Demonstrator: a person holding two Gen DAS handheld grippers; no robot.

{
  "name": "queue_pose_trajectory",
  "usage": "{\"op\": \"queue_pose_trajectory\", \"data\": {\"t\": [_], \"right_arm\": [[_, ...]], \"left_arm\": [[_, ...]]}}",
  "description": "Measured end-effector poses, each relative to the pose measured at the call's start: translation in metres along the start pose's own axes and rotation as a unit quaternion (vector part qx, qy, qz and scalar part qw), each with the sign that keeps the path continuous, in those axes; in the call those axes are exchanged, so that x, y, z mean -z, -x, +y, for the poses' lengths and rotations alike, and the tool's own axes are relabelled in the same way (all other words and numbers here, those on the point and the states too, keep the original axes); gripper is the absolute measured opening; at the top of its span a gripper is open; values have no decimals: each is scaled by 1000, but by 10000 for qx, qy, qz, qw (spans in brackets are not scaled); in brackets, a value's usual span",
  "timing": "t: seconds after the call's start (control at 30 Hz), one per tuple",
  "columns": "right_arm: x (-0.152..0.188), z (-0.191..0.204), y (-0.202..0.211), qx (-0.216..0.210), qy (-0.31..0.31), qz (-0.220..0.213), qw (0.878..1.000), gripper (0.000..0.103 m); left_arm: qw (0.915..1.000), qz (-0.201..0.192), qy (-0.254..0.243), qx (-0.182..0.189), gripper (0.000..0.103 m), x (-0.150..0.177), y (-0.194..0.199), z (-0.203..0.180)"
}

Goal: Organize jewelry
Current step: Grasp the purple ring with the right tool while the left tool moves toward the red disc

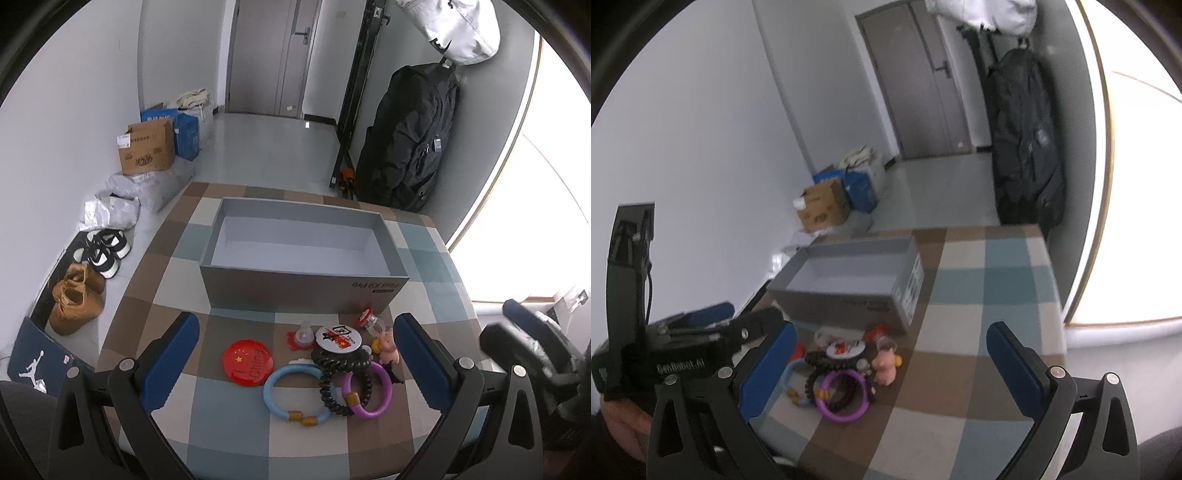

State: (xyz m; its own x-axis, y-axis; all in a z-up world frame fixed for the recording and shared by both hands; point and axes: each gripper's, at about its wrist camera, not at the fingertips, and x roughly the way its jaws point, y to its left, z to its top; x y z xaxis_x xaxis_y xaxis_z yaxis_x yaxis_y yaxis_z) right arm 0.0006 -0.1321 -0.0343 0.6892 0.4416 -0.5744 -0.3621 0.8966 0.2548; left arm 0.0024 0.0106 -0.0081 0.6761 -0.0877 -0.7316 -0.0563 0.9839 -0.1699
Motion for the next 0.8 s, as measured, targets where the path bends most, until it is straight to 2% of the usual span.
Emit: {"op": "queue_pose_trajectory", "data": {"t": [0.2, 0.33, 0.43, 0.57, 0.8], "right_arm": [[12, 10, -16, -239, 40, 509, 9984, 100], [26, 18, -35, -428, 21, 1051, 9935, 88], [35, 24, -46, -509, 55, 1376, 9892, 85], [42, 31, -55, -534, 169, 1547, 9864, 84], [45, 32, -72, -312, 185, 1789, 9832, 81]], "left_arm": [[9995, 207, 231, 54, 102, -6, -6, 24], [9984, 358, 426, 82, 102, -9, -13, 44], [9978, 405, 522, 28, 102, -10, -15, 53], [9960, 498, 746, 40, 102, -10, -18, 66], [9941, 658, 863, 69, 102, -10, -22, 71]]}}
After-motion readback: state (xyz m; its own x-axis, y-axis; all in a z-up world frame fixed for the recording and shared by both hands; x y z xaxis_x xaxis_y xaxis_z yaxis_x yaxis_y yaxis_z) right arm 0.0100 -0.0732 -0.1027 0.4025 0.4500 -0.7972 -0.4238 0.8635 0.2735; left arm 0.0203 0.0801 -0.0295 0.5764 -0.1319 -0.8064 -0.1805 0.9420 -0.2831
